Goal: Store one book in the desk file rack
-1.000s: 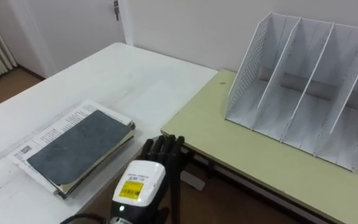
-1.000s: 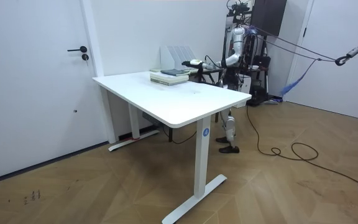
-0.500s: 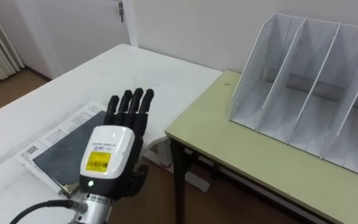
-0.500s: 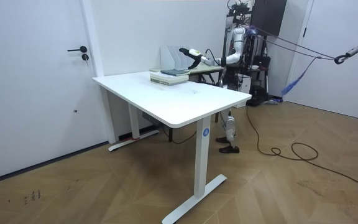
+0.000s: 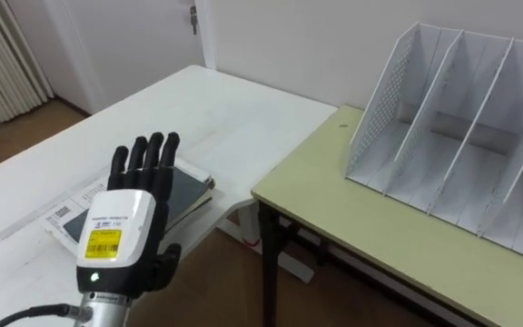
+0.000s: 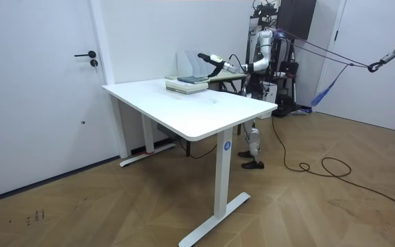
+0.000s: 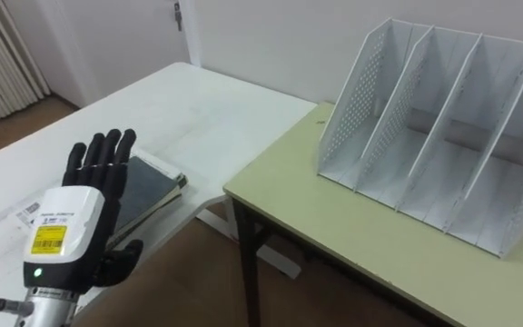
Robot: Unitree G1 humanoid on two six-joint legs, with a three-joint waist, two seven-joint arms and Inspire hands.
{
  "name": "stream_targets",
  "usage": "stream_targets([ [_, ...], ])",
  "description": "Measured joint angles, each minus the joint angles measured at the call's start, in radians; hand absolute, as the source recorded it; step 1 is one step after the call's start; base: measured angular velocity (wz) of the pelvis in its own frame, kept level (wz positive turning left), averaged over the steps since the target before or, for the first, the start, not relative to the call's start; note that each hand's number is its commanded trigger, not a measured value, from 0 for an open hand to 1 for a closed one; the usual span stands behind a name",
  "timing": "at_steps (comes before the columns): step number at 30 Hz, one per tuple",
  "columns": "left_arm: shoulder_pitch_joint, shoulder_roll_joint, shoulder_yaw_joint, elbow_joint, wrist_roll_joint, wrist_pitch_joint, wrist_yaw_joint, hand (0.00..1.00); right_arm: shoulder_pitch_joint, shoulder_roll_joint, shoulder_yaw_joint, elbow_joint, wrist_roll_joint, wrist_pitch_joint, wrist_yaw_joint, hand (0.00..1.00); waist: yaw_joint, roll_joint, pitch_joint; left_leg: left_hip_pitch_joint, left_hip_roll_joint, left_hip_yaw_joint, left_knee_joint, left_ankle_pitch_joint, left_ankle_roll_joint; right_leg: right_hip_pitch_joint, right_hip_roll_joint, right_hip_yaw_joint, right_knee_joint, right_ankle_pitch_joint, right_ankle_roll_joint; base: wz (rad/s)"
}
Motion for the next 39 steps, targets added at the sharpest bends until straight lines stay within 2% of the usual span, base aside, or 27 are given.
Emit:
stream_targets([
  [4,0.000,-0.001,-0.002,0.006,-0.002,0.002,0.000,0.00,0.006,0.000,0.001,-0.015,0.000,0.002,0.000,0.00,-0.001,0.000,-0.0002,0.000,0.000,0.000,0.000,0.000,0.000,0.003,0.000,0.000,0.000,0.000,0.000,0.00],
  [10,0.000,-0.001,-0.005,0.092,-0.006,0.010,0.006,0.00,0.011,0.000,0.001,-0.021,0.001,0.002,-0.001,0.00,-0.004,0.003,-0.0018,0.001,0.000,0.000,-0.001,0.000,0.000,0.012,0.000,-0.001,0.000,0.000,0.000,0.00],
  [14,0.001,-0.006,-0.008,0.134,-0.009,0.036,0.001,0.00,0.011,0.000,0.006,-0.023,0.003,0.006,0.007,0.00,-0.004,0.001,-0.0020,0.001,0.000,0.001,-0.001,0.000,0.000,0.008,0.001,0.000,0.000,0.000,0.000,0.00],
  [23,0.002,-0.031,-0.005,0.216,-0.009,0.058,-0.014,0.00,0.010,-0.001,0.003,-0.027,0.004,0.024,0.016,0.00,-0.001,0.003,-0.0090,0.001,0.000,0.008,-0.004,0.000,0.000,0.008,0.009,0.012,0.001,0.001,-0.001,-0.03],
  [32,-0.001,-0.031,0.027,0.216,-0.012,0.067,-0.016,0.00,0.010,-0.001,0.000,-0.028,0.003,0.028,0.022,0.00,-0.002,0.001,-0.0053,0.001,0.002,0.008,-0.002,0.000,0.000,0.003,0.008,0.018,0.005,0.002,-0.002,0.00],
  [39,-0.012,-0.026,0.055,0.216,-0.089,0.093,-0.042,0.00,0.015,-0.005,-0.018,-0.053,0.000,0.048,0.020,0.00,-0.012,0.012,-0.0023,0.002,0.005,0.009,-0.011,0.000,0.000,-0.002,0.010,0.026,0.006,0.005,-0.005,-0.02],
])
